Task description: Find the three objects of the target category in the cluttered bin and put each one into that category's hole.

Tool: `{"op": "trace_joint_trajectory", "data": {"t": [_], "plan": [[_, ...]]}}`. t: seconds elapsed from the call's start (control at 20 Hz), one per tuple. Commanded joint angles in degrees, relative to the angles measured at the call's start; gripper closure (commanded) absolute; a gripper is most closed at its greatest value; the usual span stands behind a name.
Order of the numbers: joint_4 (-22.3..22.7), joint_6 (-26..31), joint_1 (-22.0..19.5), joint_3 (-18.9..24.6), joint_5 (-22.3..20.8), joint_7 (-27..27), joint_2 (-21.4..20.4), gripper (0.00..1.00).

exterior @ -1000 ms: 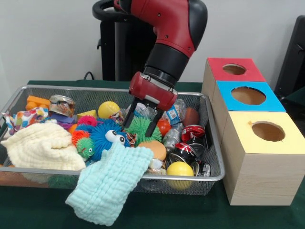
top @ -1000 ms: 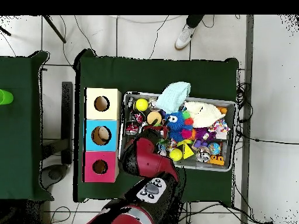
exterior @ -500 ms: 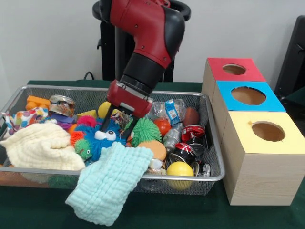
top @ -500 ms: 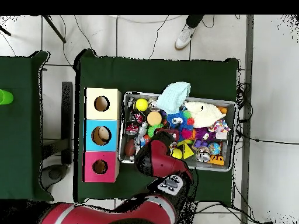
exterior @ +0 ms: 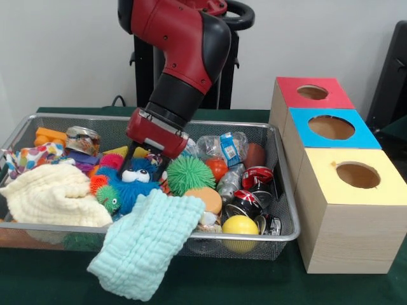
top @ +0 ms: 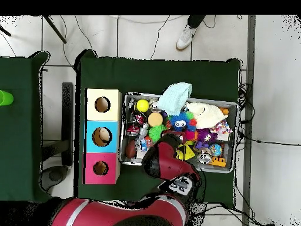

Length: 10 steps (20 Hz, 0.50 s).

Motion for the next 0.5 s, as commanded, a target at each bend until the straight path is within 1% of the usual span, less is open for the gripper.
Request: {"op": "trace_joint_trajectory", "data": {"t": [0.05, 0.3, 0.5], "plan": [[-3.6, -3.2, 0.6, 6.6, 3.4, 13.3, 3.6, 0.0], [-3.1, -1.8, 3.1, 5.5, 6.5, 13.2, 3.2, 0.0], [-2.3, 1.3, 4.6, 4.8, 8.4, 12.9, 0.6, 0.0]]}}
